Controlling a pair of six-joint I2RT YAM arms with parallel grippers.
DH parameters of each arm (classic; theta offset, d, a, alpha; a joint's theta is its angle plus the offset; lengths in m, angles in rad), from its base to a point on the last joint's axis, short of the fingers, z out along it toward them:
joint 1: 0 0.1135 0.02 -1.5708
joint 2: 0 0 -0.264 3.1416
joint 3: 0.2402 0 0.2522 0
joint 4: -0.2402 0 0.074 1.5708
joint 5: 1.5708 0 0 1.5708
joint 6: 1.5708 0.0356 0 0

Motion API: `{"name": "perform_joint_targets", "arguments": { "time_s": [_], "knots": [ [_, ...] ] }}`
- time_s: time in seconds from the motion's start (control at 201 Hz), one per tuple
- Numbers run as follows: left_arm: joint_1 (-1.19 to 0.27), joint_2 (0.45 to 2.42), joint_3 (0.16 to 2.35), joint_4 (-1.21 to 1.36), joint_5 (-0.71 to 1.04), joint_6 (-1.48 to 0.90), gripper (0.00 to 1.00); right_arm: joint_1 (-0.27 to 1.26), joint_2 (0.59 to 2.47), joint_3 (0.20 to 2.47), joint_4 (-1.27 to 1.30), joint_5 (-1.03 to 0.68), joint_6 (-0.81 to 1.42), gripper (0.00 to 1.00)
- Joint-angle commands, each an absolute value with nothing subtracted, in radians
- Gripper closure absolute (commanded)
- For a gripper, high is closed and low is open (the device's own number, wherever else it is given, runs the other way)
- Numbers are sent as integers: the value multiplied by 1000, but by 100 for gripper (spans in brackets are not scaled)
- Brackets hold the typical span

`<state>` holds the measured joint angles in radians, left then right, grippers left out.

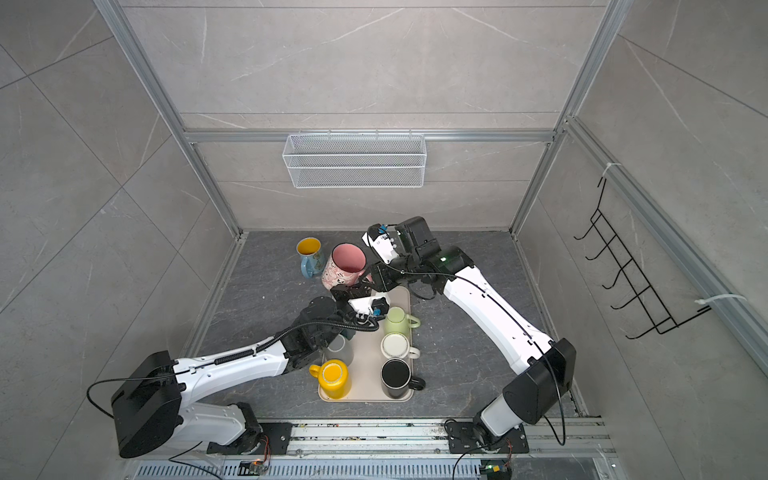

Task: Turn the mug right side up
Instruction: 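Grasp the pink mug's handle with the right gripper while the left holds it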

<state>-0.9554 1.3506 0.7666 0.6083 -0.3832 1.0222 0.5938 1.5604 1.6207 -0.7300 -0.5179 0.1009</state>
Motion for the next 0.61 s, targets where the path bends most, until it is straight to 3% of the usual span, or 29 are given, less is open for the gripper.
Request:
{"name": "perform_joint_targets", "arguments": {
  "time_s": [0.0, 0.179, 0.398, 0.603],
  "knots": [
    [-965, 1336, 840, 778, -373, 1030, 100, 601, 1571, 1635, -731, -492, 108, 64],
    [-972, 1341, 842, 788, -366, 1019, 100, 605, 1580, 1628, -719, -495, 125, 73],
    [-973, 1348, 841, 811, -378, 1020, 100, 612, 1595, 1628, -721, -497, 138, 100],
    [-974, 1355, 856, 810, -419, 1001, 100, 619, 1584, 1618, -709, -486, 150, 100]
  ]
}}
